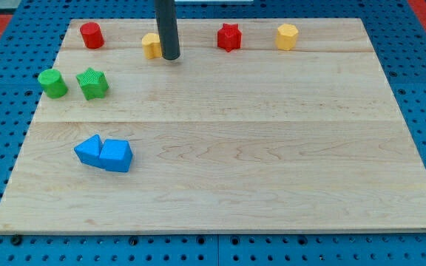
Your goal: Push the heart into the green star
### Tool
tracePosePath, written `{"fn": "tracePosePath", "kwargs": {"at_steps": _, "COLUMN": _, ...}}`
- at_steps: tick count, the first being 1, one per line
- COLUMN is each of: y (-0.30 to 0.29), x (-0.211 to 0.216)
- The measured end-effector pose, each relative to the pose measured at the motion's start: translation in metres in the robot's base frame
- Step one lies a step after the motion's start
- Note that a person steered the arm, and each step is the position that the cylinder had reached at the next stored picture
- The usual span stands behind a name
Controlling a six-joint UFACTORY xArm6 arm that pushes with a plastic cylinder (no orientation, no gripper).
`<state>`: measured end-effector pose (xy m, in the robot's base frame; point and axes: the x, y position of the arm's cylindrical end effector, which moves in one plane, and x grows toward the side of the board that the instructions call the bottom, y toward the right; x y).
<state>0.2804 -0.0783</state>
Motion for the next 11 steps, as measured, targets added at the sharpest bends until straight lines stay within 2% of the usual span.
{"fn": "tracePosePath", "kwargs": {"at_steps": 1, "y": -0.019, "x": -0.041}}
{"fn": "tracePosePath", "kwargs": {"at_steps": 3, "y": -0.057, "x": -0.065}}
{"fn": "tracePosePath", "kwargs": {"at_steps": 5, "y": -0.092, "x": 0.044}}
{"fn": "tracePosePath", "kwargs": {"at_steps": 7, "y": -0.068, "x": 0.023}}
{"fn": "tracePosePath", "kwargs": {"at_steps": 10, "y": -0.007, "x": 0.045}}
{"fn": "tracePosePath", "kwargs": {"at_steps": 11, "y": -0.016, "x": 0.061}}
